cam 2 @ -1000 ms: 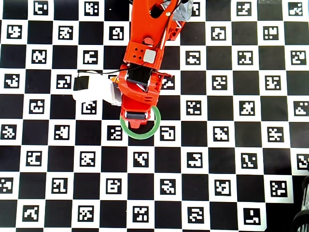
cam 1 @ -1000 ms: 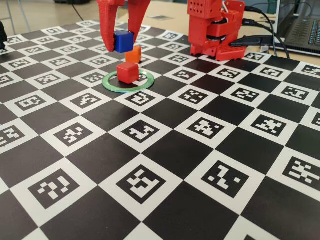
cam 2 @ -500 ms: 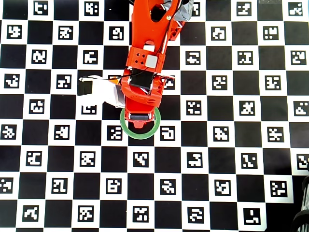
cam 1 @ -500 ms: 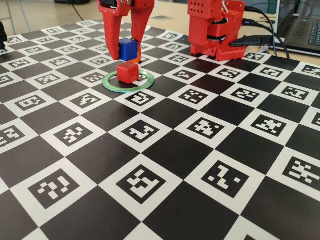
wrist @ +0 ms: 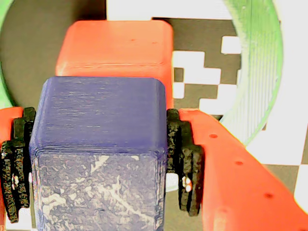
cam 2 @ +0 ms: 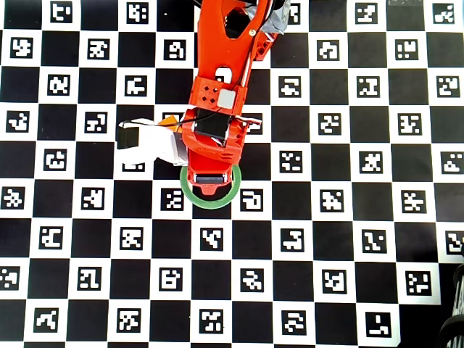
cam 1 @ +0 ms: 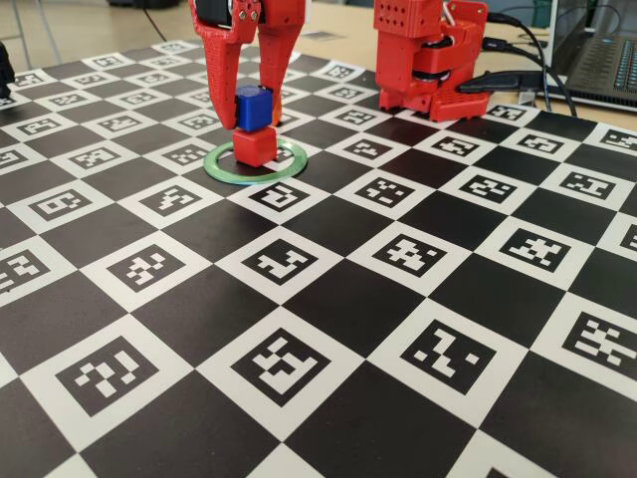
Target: Grab the red cube then put it in the green circle then put the blue cube on top and finally the orange cube on top
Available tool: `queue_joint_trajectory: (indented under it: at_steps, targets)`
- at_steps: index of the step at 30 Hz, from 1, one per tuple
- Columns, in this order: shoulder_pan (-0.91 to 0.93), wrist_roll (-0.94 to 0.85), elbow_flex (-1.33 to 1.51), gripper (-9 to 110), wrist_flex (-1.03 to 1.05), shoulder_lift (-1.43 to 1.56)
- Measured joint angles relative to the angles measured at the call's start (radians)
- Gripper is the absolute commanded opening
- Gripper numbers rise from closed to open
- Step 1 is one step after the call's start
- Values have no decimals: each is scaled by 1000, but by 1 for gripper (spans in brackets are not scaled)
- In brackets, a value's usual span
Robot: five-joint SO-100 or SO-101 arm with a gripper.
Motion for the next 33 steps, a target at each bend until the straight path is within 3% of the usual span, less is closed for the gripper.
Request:
queue_joint_trajectory:
  at_steps: [18,28,33]
  targets:
    - [0,-20,12,13,0,0]
    - [0,-35,12,34,0,0]
    - [0,-35,15,39,2,0]
